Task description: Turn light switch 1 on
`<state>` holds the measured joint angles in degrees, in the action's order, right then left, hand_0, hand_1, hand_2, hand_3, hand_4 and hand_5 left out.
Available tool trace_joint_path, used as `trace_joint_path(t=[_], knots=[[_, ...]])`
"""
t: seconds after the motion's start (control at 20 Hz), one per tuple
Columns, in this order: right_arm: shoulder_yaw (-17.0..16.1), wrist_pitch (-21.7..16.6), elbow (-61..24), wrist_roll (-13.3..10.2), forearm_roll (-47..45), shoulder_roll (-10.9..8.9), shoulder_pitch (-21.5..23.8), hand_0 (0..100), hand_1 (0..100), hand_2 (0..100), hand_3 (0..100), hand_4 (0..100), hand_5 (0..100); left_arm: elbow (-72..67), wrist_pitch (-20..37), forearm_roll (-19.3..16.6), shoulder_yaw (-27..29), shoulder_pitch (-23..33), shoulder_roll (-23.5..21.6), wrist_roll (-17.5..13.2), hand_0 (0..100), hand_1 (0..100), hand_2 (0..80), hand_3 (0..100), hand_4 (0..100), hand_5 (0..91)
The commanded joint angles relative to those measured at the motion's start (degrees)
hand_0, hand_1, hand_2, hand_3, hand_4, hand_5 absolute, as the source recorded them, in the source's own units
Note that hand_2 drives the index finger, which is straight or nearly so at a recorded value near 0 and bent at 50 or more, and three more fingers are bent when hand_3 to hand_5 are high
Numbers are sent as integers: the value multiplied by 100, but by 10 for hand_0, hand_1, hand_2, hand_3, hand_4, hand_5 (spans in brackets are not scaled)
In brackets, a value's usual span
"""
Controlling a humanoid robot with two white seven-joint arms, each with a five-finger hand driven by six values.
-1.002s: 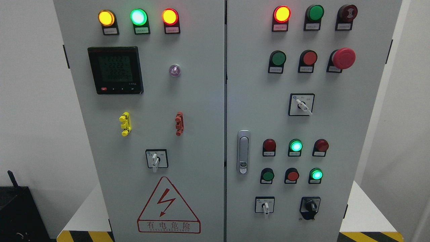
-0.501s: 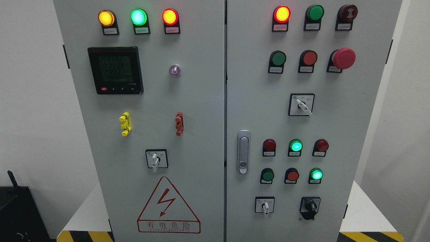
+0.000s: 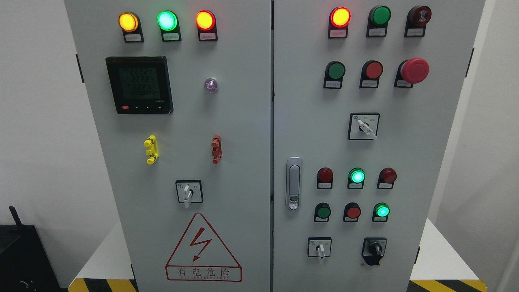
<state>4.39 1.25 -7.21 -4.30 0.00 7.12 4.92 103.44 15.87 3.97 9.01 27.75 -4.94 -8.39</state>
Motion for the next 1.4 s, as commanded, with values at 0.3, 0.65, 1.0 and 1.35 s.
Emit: trace_joint_path(t=[0.3,0.65,1.0,1.35], knots=[[0,-2,0,0,-141,0,0,0,0,0,0,0,0,1345,-760,34,-110,-516,125,461,155,555,543,717,860,835],[0,-2,0,0,-141,0,0,0,0,0,0,0,0,1372,-1323,-19,-329,-1096,309,698,7,567,598,778,879,846],[0,-2,0,0,-141,0,0,0,0,0,0,0,0,1363,-1832,-19,-733,-1623,476,1444,0,593,611,787,873,856],[0,-2,0,0,-141,0,0,0,0,0,0,0,0,1337,-2386,-177,-1225,-2265,722,2025,0,612,589,765,848,842]])
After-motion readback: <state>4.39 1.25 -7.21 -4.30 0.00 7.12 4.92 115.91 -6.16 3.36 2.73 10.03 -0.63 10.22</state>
